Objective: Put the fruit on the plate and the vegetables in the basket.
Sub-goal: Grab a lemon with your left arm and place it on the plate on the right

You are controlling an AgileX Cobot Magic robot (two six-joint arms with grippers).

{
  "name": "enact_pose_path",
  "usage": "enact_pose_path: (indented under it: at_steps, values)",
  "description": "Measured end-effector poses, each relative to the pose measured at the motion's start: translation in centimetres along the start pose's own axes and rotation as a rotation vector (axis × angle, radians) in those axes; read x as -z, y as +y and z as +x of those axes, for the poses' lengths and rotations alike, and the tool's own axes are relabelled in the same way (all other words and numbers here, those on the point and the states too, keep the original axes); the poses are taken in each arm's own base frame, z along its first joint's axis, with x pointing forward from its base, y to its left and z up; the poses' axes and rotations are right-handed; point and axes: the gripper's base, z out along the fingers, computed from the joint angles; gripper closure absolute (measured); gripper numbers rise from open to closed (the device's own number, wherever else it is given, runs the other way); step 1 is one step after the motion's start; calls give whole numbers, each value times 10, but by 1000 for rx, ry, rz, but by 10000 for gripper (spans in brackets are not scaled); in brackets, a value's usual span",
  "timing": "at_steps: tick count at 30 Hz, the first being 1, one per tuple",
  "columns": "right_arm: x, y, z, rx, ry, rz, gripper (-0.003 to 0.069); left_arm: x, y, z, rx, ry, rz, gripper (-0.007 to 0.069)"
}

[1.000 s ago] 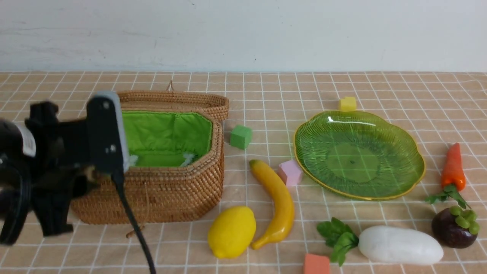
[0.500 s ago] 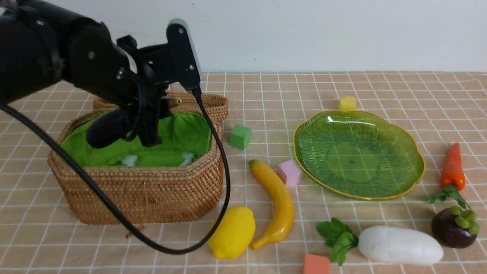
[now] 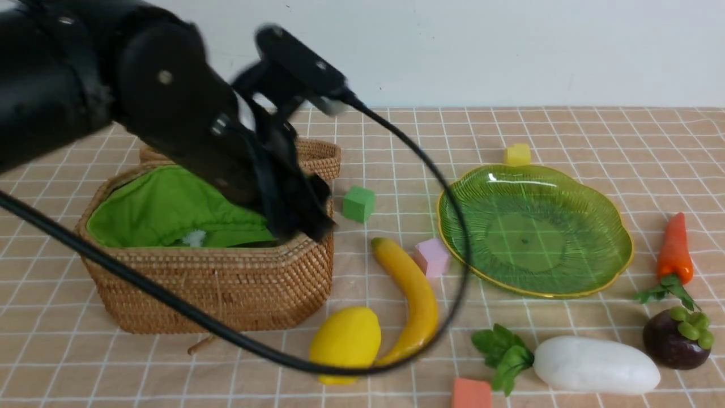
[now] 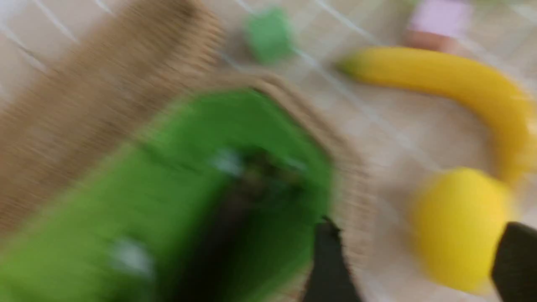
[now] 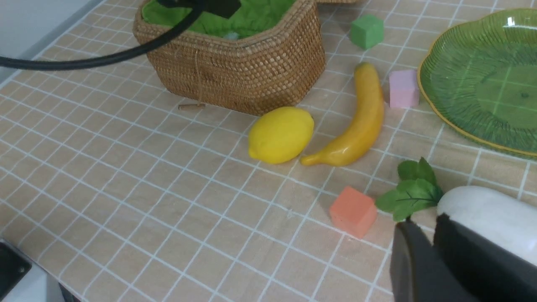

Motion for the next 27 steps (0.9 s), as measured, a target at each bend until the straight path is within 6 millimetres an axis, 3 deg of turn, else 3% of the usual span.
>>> enact_pose_path:
  at_steps: [1, 2, 3, 6, 9, 16, 19, 27]
  values:
    - [0, 0, 1, 4, 14, 1, 558, -3, -19, 3, 73, 71, 45, 301]
    - [0, 0, 2, 5, 20, 1, 557, -4, -25, 5, 90, 99, 55, 324]
    - [0, -1, 3, 12, 35, 6, 556, -8, -45, 7, 128, 153, 85, 385]
    - [0, -1, 5, 22, 57, 15, 554, -18, -73, 9, 130, 208, 110, 411]
    - [0, -2, 6, 24, 61, 17, 550, -39, -87, 11, 110, 261, 102, 323]
    - [1, 0, 10, 23, 115, -1, 545, -93, -88, 20, 237, 351, -39, 15]
    - [1, 0, 12, 24, 129, -6, 542, -104, -85, 19, 265, 320, -98, -23]
    - [1, 1, 12, 28, 134, -7, 539, -127, -86, 18, 238, 280, -127, -11]
